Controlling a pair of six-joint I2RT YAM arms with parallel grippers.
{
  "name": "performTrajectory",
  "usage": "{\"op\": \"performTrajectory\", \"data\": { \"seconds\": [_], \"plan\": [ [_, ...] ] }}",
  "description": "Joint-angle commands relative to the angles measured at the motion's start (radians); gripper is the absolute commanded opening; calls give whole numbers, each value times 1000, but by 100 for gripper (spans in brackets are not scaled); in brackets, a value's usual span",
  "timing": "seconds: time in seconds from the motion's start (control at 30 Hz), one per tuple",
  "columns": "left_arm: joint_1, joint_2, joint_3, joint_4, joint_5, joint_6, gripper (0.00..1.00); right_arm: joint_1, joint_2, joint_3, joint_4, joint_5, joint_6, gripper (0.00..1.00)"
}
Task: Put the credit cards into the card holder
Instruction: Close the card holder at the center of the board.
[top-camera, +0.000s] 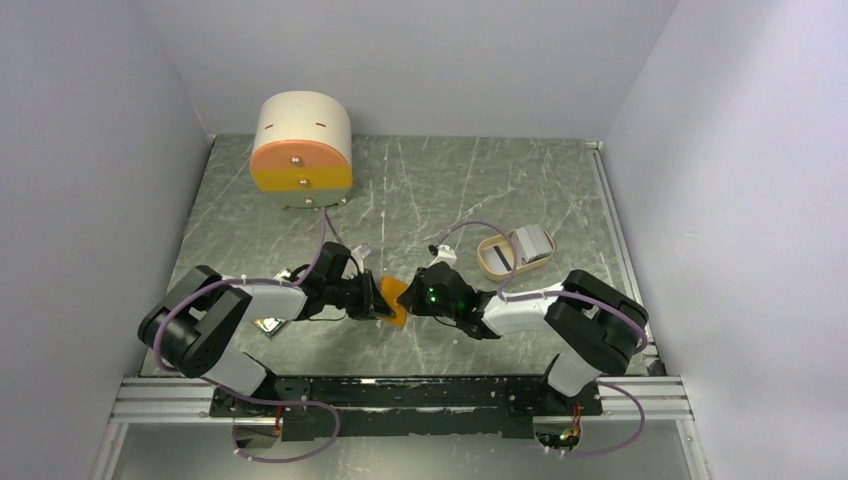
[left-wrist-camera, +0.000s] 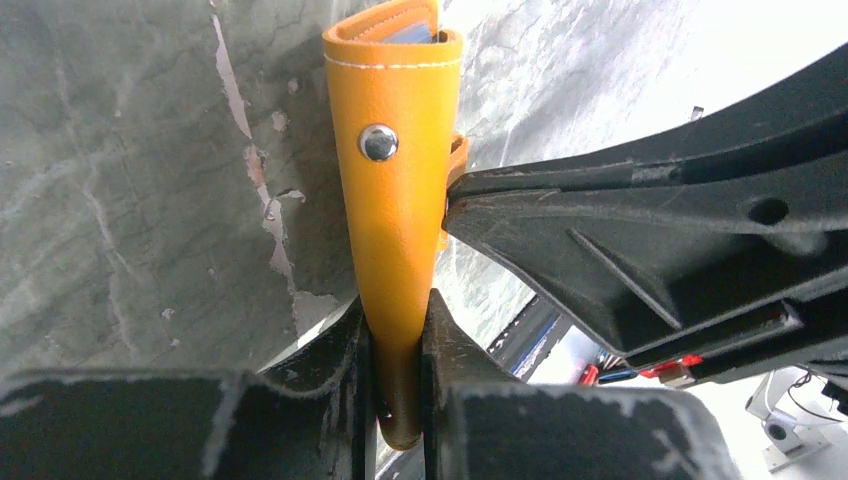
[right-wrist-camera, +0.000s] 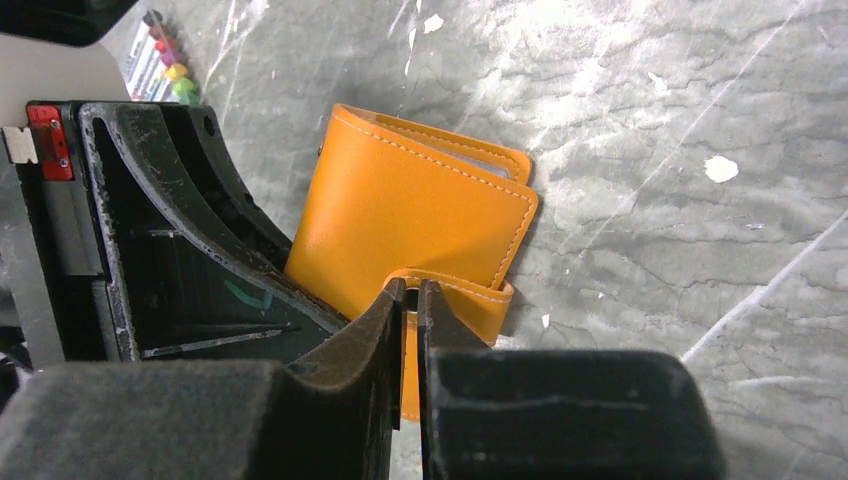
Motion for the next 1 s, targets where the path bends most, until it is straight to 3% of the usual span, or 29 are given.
{"op": "performTrajectory", "data": {
  "seconds": [0.0, 0.73, 0.83, 0.97],
  "plan": [
    [-37, 45, 13, 78, 41, -12, 9, 90, 58, 26, -167, 48, -33, 5],
    [-37, -4, 30, -1, -13, 0, 9, 111, 34, 50, -170, 99, -54, 7],
    [-37, -2, 37, -13, -14, 7, 9, 85, 1, 44, -182, 102, -63, 12],
    [-37, 0, 49, -23, -12, 12, 9, 42, -126, 49, -259, 140, -102, 32]
  ]
}}
